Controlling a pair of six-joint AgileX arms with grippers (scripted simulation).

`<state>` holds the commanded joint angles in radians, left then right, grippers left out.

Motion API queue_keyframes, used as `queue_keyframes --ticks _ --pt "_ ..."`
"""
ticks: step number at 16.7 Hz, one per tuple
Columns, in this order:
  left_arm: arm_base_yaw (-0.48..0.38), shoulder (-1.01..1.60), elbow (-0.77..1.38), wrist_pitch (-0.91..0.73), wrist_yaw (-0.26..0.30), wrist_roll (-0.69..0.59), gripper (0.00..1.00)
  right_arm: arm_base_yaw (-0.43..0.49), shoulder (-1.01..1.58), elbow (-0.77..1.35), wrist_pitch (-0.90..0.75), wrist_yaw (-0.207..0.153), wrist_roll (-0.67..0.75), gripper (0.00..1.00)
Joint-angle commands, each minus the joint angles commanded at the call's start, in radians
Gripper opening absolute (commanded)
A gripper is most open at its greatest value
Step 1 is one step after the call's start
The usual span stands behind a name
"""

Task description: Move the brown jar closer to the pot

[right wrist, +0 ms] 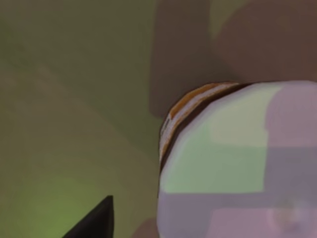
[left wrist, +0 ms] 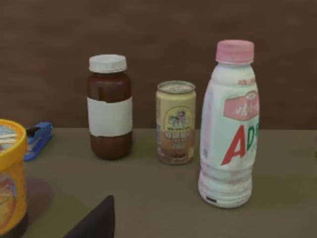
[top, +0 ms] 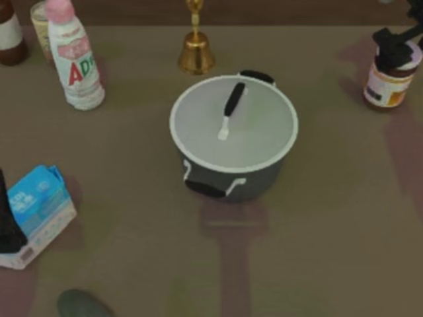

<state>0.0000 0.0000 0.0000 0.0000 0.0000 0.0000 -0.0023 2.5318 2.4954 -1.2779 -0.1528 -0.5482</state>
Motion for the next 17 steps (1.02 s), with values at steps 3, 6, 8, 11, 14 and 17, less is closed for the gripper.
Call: queue_keyframes --ticks 3,6,8,11,14,17 --pt "0.000 0.000 0.000 0.000 0.000 0.000 1.00 -0.002 0.008 -0.011 0.017 0.001 0.001 1.00" --pt "0.000 0.000 0.000 0.000 0.000 0.000 1.00 0.008 0.030 -0.051 0.082 0.002 0.008 1.00" --pt "0.000 0.000 0.000 0.000 0.000 0.000 1.00 0.013 0.045 -0.078 0.125 0.004 0.013 1.00" --pt "0.000 0.000 0.000 0.000 0.000 0.000 1.00 0.016 0.053 -0.092 0.147 0.005 0.016 1.00" --pt "0.000 0.000 0.000 0.000 0.000 0.000 1.00 0.016 0.053 -0.092 0.147 0.005 0.016 0.92" --pt "0.000 0.000 0.000 0.000 0.000 0.000 1.00 0.016 0.053 -0.092 0.147 0.005 0.016 0.70"
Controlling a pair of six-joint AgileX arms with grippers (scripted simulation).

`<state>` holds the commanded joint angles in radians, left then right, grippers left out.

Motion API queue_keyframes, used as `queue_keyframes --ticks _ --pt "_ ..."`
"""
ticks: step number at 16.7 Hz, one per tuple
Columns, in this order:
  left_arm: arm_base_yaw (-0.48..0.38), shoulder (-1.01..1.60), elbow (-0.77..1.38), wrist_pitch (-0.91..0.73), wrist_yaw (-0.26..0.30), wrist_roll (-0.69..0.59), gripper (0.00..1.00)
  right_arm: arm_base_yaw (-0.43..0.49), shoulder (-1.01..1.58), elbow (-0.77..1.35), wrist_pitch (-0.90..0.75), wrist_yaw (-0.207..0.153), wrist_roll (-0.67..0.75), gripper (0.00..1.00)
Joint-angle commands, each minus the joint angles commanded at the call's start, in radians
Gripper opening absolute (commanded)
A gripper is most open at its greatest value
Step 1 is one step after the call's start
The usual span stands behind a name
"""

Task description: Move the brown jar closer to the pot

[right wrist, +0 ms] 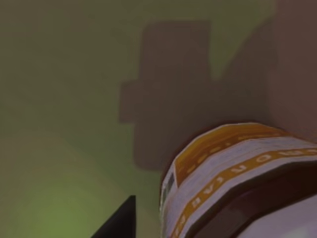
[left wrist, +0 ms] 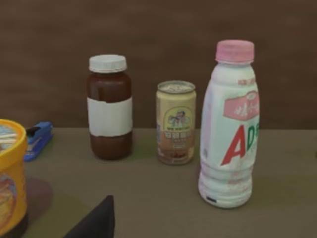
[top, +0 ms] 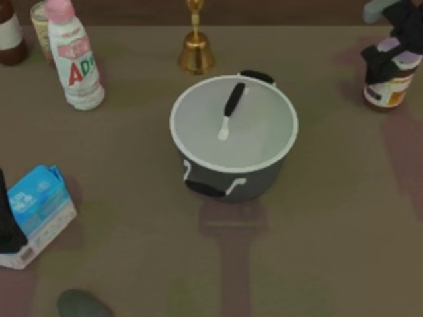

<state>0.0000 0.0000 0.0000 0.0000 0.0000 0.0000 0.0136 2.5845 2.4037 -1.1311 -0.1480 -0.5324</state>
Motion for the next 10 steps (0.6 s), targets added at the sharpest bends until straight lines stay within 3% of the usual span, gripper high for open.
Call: queue_keyframes --ticks 9,10 --pt "0.000 0.000 0.000 0.000 0.000 0.000 1.00 0.000 0.000 0.000 0.000 0.000 0.000 0.02" --pt "0.000 0.000 0.000 0.000 0.000 0.000 1.00 0.000 0.000 0.000 0.000 0.000 0.000 0.00"
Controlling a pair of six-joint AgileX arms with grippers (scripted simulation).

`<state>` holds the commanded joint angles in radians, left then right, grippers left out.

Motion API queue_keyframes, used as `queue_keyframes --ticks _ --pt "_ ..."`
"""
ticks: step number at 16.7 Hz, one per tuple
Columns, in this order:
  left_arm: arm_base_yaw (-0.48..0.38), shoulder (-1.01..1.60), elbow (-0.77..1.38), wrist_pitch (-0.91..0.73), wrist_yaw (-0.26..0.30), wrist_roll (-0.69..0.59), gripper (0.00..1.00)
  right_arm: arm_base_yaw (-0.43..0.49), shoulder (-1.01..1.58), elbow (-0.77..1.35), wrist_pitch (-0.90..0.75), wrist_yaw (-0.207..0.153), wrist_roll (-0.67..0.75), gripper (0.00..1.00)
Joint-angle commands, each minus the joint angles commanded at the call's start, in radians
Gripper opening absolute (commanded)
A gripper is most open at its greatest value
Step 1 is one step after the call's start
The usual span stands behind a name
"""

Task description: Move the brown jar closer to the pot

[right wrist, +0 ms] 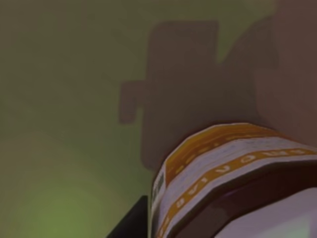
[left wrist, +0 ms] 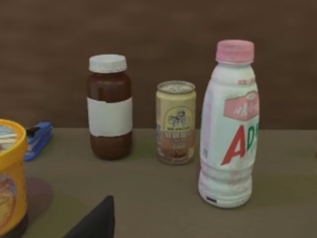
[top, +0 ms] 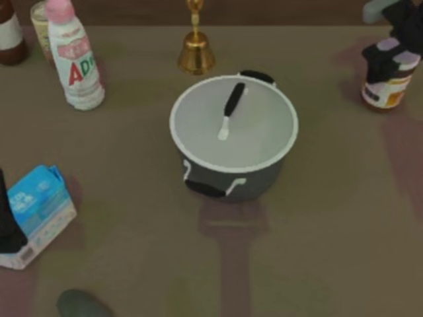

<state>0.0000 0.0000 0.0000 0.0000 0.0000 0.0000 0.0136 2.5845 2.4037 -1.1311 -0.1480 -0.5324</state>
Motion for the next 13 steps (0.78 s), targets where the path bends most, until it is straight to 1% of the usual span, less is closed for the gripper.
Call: queue_keyframes --ticks 9,13 --pt "0.000 0.000 0.000 0.000 0.000 0.000 1.00 -0.003 -0.004 -0.002 0.000 0.000 0.001 0.00" --pt "0.000 0.000 0.000 0.000 0.000 0.000 1.00 0.004 -0.118 -0.114 -0.005 -0.001 0.001 0.00"
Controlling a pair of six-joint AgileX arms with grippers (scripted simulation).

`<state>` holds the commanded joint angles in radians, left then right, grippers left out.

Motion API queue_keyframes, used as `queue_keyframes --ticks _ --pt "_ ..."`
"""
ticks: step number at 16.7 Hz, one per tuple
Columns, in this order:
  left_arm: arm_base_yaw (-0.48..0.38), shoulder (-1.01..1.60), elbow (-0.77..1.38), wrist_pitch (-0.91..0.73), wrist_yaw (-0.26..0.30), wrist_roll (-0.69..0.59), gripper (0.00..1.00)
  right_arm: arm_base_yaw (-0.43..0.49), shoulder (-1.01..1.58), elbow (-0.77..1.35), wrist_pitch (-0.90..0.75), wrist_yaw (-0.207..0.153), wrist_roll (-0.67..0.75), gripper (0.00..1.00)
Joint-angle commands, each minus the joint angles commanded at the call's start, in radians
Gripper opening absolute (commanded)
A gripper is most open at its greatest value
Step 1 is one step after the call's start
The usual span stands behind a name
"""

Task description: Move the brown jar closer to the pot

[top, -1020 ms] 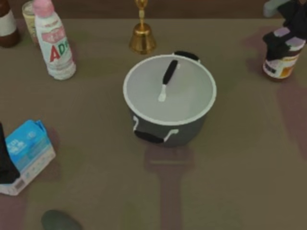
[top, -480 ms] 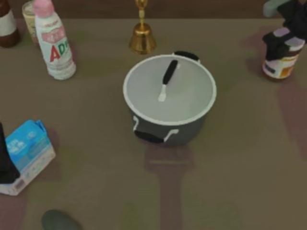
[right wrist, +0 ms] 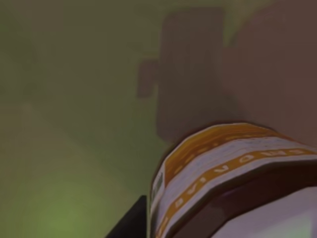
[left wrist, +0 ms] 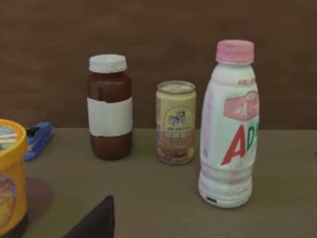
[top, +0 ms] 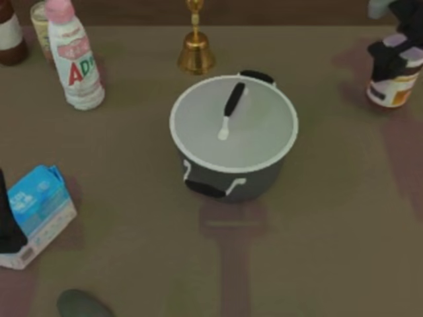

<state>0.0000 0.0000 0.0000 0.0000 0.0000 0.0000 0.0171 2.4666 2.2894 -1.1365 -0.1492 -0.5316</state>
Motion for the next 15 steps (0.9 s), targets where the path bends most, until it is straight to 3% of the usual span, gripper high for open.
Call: queue_keyframes --ticks 7,15 --pt "0.000 0.000 0.000 0.000 0.000 0.000 1.00 0.009 -0.365 -0.339 -0.018 -0.003 0.005 0.00" --pt "0.000 0.000 0.000 0.000 0.000 0.000 1.00 0.013 -0.404 -0.381 -0.016 0.000 0.019 0.00"
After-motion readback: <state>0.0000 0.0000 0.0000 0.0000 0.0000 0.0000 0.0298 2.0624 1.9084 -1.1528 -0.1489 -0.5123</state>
